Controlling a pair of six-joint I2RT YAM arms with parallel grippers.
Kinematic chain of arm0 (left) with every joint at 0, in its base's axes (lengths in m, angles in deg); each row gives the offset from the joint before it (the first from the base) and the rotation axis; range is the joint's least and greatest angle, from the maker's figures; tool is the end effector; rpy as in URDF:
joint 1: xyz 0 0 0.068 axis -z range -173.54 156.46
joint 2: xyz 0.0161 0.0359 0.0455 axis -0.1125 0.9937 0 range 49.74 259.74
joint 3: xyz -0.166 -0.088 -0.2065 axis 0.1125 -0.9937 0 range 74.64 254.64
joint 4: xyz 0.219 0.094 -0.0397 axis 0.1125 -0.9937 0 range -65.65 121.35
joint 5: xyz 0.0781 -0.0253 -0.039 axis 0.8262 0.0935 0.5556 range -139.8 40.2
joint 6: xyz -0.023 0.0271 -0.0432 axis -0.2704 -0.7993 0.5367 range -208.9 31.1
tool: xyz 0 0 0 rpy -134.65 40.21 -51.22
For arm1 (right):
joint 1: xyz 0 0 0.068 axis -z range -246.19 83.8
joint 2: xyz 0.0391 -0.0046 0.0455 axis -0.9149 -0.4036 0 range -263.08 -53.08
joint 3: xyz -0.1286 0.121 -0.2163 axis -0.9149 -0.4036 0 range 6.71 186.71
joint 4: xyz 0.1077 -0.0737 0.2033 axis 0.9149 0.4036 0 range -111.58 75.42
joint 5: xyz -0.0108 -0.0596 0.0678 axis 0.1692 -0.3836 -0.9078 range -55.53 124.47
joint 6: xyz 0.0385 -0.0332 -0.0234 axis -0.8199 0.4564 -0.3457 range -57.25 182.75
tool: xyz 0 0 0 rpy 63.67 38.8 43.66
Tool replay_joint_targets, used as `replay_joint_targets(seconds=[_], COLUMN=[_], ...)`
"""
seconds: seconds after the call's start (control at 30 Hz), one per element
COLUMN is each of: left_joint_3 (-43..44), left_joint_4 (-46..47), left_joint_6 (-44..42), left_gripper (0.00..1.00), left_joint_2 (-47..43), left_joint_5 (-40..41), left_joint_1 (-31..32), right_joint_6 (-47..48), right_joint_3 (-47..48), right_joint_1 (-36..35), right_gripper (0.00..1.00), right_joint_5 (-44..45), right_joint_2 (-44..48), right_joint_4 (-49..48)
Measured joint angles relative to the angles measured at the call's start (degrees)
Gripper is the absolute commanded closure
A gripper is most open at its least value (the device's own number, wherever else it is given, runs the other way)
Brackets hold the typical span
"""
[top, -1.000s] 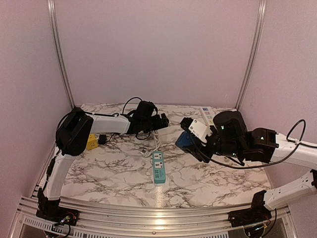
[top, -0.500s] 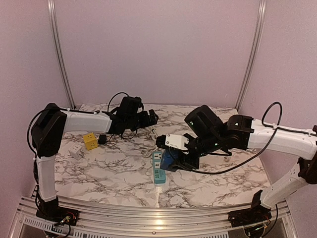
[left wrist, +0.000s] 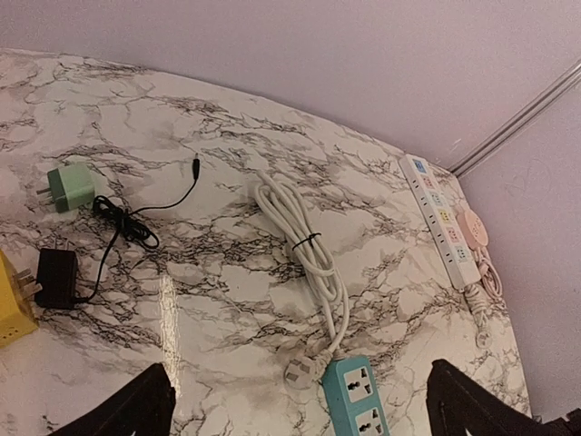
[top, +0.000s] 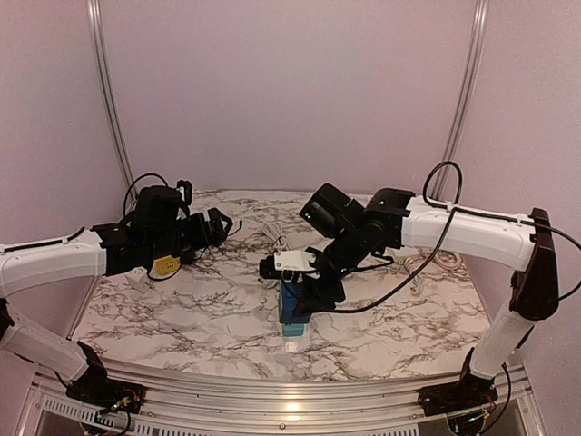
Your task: Insert the plug
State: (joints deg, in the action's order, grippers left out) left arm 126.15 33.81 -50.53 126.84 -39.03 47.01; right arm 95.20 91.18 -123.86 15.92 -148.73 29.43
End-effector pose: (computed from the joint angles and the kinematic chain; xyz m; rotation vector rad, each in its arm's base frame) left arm 0.2252 -0.1832 0.2909 -0.0878 2.0351 -0.7051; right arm 0.1659 0.2848 0.3005 -1.9747 1.8177 0.5722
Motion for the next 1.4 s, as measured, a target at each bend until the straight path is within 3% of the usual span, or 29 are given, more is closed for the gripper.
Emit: replay_joint_targets(seconds=[0.2, 0.33, 0.77, 1.03, 1.4], left_joint_3=[-8.07, -10.1, -18.21, -19.41, -29.94], left_joint_4=[-5.84, -9.99, -13.05, -12.15, -5.95], left_joint_6=[-0.87, -3.52, -12.07, -11.78, -10.27], left_gripper=[0.01, 0.01, 0.01, 0.01, 0.01], left_joint_2=[-20.11, -27.15, -33.97, -36.72, -44.85], left_joint_5=[3.1, 3.45, -0.22, 3.89, 6.25], left_joint_1=[0.0, 0.0, 0.0, 0.0, 0.0], right_joint_6=[2.12, 3.37, 6.6, 6.54, 4.09], right_joint_3=[3.67, 7.56, 20.52, 19.54, 9.9], right_joint_1=[3.96, 5.03, 10.49, 11.17, 11.17], right_gripper=[1.0, 1.0, 1.0, 1.0, 1.0], right_joint_5=[-3.58, -4.09, -6.91, -6.21, -2.32], right_joint_2=[-6.75, -10.43, -20.39, -21.24, -17.59], right_joint_4=[4.33, 6.97, 10.36, 10.23, 2.47])
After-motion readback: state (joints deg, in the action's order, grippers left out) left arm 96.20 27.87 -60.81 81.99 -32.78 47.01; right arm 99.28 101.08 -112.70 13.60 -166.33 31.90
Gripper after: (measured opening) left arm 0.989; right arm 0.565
